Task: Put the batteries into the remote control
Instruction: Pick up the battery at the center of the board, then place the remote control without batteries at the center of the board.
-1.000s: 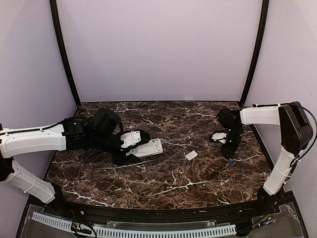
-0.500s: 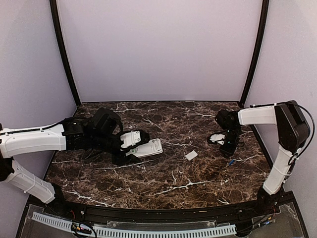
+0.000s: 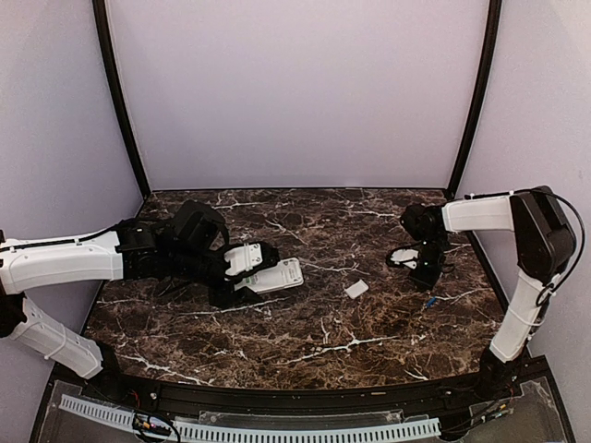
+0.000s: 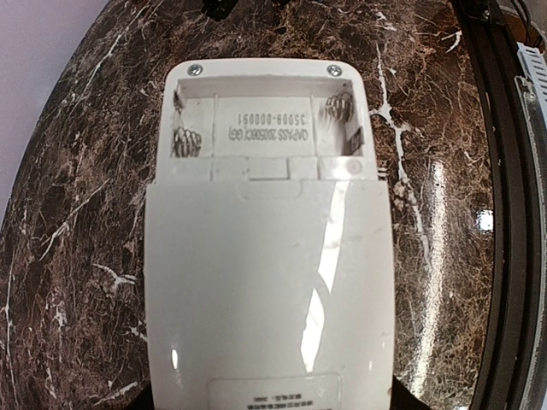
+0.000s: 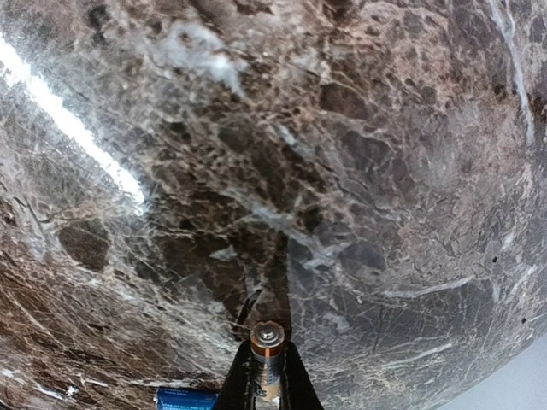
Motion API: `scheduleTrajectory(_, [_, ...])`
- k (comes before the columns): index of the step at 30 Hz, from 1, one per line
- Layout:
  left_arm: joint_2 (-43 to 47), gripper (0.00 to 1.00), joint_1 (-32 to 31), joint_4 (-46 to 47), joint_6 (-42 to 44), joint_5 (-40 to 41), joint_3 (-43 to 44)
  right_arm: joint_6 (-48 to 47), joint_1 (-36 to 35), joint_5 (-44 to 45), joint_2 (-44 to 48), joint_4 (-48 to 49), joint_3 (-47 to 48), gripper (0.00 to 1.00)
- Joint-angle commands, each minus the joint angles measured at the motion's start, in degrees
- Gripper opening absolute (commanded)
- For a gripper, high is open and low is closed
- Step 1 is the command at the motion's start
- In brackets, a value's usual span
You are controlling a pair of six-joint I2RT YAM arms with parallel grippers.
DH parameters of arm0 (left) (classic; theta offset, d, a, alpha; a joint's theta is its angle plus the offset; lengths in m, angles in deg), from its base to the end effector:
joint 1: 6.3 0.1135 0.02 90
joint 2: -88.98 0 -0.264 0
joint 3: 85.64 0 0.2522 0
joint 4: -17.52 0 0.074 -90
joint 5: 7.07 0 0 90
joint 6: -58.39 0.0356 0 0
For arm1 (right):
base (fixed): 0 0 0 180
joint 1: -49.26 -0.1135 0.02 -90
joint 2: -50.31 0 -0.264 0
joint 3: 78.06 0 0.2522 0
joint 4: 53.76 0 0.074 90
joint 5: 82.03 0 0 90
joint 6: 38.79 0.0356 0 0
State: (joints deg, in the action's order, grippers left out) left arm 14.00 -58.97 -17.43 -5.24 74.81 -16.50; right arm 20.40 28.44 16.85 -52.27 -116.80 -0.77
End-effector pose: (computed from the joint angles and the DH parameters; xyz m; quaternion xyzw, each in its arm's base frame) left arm 0.1689 -0.2298 0.2715 0.5999 0.6808 -0.1572 0.3898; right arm 0.2905 0.1046 0.1543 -0.4331 0.8979 -0.0784 0.0077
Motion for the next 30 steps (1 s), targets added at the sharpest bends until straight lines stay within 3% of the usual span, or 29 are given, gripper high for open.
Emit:
scheduleTrajectory(1, [1.57,0.00,-0.18,-0.76,0.26,-0.30,-0.13,1.39,0.21,-1.58,-0.40,-1.12,2.89,0.00])
scheduleTrajectory(8, [1.77,0.00,-0.24,0.00,0.30,0.67,-0.63,1.91,-1.22,-15.04,13.88,2.12,7.78,0.00])
scheduleTrajectory(16, [0.87,0.00,-0.24,1.30,-0.81,1.49,-0.40,3.35,-10.99,-43.41,37.13,36.10,-8.05,0.00])
scheduleTrajectory(22, [-0.12,0.00,-0.24,1.93,-4.41,3.32,0.70,12.66,-15.39,-50.82,39.43,51.05,-11.44,0.00])
scheduleTrajectory(30, [-0.07,0.00,-0.19,5.02,-14.28,5.86,-0.93,21.99,-17.05,-54.15,38.69,54.92,-10.68,0.00])
